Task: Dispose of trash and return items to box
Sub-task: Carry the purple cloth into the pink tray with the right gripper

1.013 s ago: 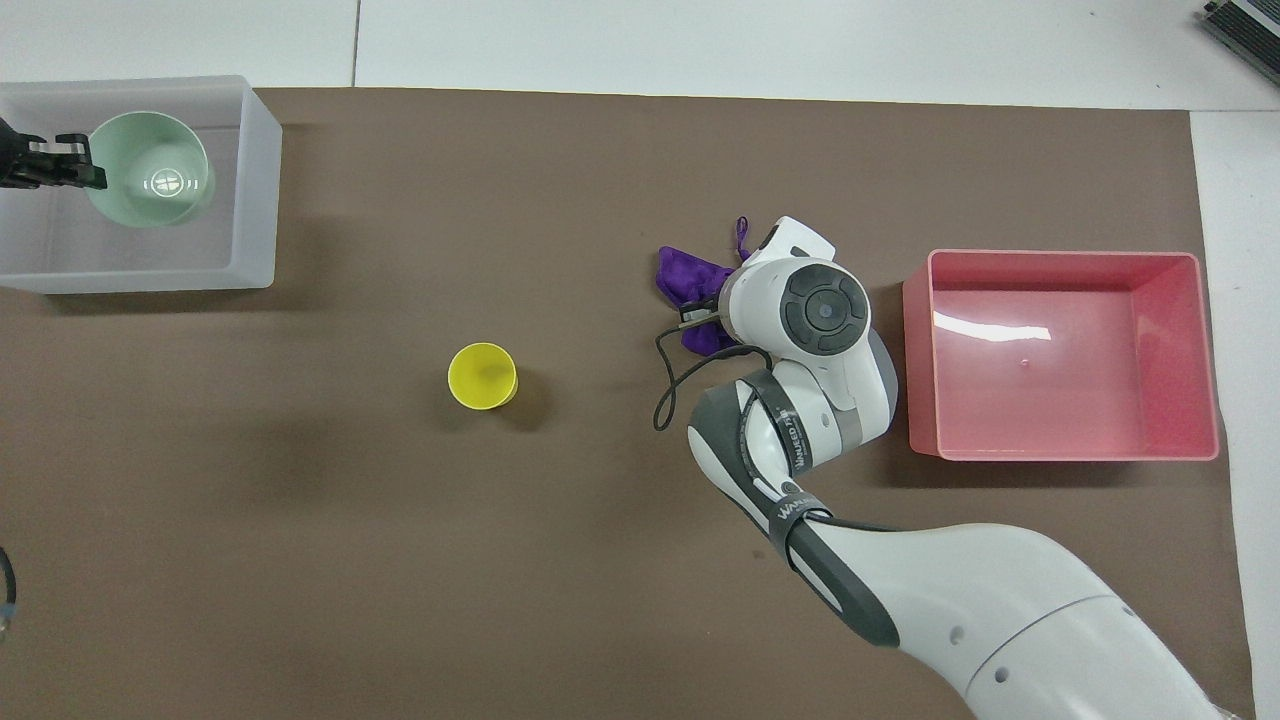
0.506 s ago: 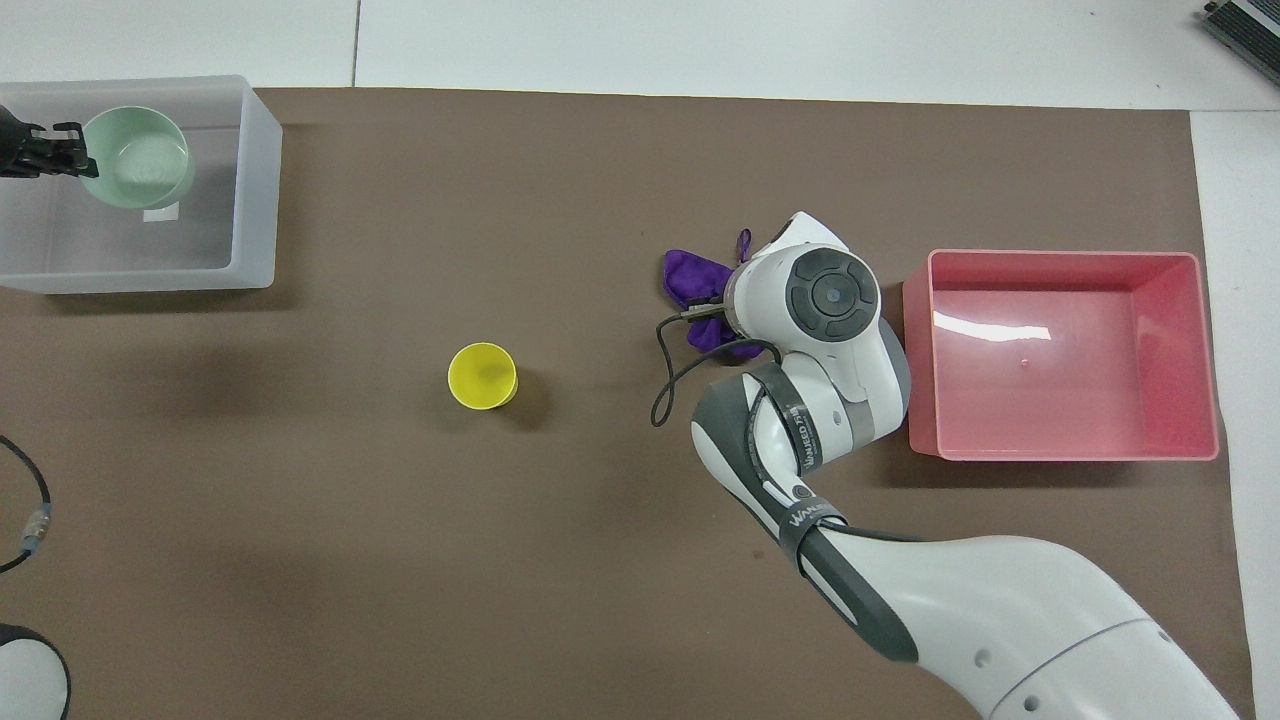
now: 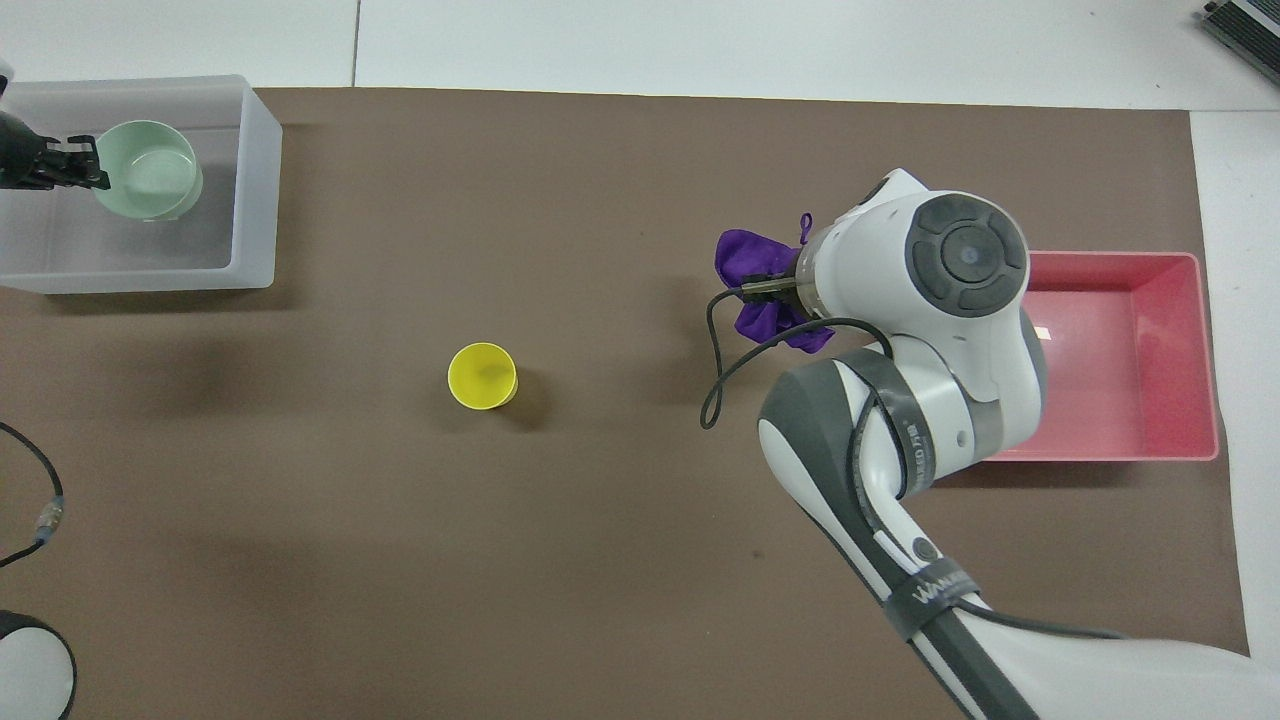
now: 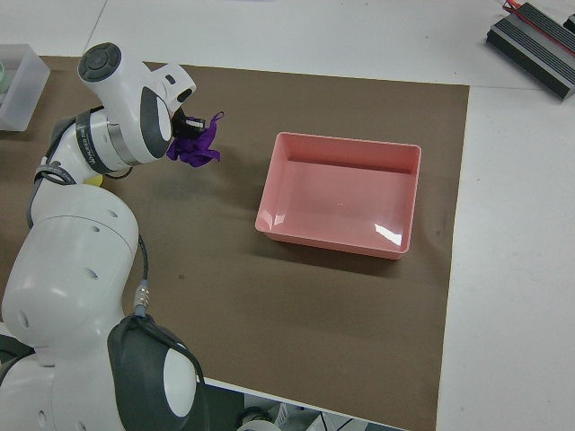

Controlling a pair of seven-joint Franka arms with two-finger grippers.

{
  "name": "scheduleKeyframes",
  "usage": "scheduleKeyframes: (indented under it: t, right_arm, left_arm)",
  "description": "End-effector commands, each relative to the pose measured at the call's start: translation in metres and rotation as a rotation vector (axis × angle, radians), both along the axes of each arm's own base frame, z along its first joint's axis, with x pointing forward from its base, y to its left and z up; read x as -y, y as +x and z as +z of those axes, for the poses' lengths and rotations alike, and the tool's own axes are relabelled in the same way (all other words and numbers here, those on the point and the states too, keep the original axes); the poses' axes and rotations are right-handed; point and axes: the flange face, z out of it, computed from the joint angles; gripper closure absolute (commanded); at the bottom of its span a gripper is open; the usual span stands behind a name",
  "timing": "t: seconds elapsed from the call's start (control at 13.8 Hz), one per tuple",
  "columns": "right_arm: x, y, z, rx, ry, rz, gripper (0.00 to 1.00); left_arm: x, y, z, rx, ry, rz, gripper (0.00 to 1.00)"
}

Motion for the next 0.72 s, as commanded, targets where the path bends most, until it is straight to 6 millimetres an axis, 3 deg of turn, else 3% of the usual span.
scheduleKeyframes:
  t: [0.0,0.14,0.29,0.36,0.43,0.58,0.65]
  right_arm:
    - [0.028,-0.014,0.041,0.003,0.003,-0.044,1.0]
    - [0.053,-0.018,0.06,0.002,-0.002,-0.067,1.0]
    - [0.069,-0.017,0.067,0.003,-0.013,-0.051,1.0]
    - [0.08,-0.015,0.066,-0.002,-0.018,-0.053,1.0]
    - [0.09,-0.015,0.068,-0.003,-0.022,-0.052,1.0]
    - [0.117,-0.011,0.066,-0.01,-0.034,-0.048,1.0]
    - [0.129,-0.01,0.064,-0.017,-0.041,-0.037,1.0]
  left_arm:
    - [-0.006,-0.004,-0.014,-0.004,0.002,0.009,1.0]
    - [-0.011,-0.007,-0.021,-0.008,0.001,0.017,1.0]
    - [-0.011,-0.008,-0.016,0.001,0.007,0.017,1.0]
    - [-0.012,-0.01,-0.014,-0.01,0.001,0.019,0.91]
    - [-0.017,-0.012,-0.008,-0.015,0.008,0.021,0.62]
    - [-0.016,-0.013,0.0,-0.006,0.013,0.018,0.36]
    - [-0.014,-0.013,0.013,0.008,0.017,0.015,0.16]
